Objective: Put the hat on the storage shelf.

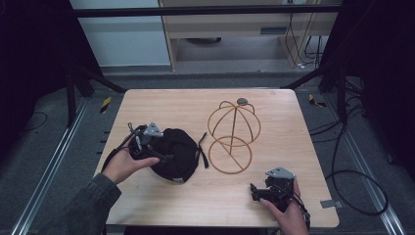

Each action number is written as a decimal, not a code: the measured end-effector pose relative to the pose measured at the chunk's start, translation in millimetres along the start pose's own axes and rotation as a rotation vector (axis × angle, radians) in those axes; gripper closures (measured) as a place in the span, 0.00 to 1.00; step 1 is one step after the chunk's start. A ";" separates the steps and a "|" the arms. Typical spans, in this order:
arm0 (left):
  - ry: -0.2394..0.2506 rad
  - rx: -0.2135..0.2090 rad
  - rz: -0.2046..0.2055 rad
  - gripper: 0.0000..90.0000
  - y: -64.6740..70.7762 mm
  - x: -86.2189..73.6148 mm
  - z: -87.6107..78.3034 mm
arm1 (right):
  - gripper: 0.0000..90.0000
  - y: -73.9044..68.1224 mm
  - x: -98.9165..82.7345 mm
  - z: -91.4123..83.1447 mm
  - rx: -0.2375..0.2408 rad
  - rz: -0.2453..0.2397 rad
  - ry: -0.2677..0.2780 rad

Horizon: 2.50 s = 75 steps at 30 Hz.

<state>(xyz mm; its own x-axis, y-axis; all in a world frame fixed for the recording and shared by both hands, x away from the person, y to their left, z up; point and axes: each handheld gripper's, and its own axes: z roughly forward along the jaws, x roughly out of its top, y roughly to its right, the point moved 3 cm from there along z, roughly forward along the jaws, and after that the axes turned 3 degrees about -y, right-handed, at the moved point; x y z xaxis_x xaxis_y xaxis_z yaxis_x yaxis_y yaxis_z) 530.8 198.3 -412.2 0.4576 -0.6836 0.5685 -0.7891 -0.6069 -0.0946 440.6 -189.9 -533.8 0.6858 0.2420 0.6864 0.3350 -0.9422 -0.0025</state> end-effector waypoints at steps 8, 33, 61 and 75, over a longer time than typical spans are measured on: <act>-0.012 -0.006 -0.011 0.24 -6.7 13.3 9.3 | 0.00 0.0 0.0 0.0 0.000 0.000 0.000; -0.030 -0.038 -0.010 0.78 -17.1 22.6 13.6 | 0.00 -0.1 0.0 0.0 0.000 0.002 0.000; 0.125 0.003 0.046 0.80 -5.3 39.7 -61.0 | 0.00 0.6 0.3 0.5 -0.004 -0.002 0.000; 0.176 0.027 0.079 0.81 -3.6 46.3 -98.0 | 0.00 0.8 0.3 0.5 -0.002 -0.004 0.000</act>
<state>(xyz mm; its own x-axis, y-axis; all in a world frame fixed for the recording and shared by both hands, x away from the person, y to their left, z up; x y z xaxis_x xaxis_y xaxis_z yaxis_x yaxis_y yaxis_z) 514.6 208.6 -305.4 0.3141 -0.6496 0.6923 -0.8072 -0.5666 -0.1654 441.4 -190.5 -534.0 0.6840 0.2461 0.6867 0.3371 -0.9415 0.0017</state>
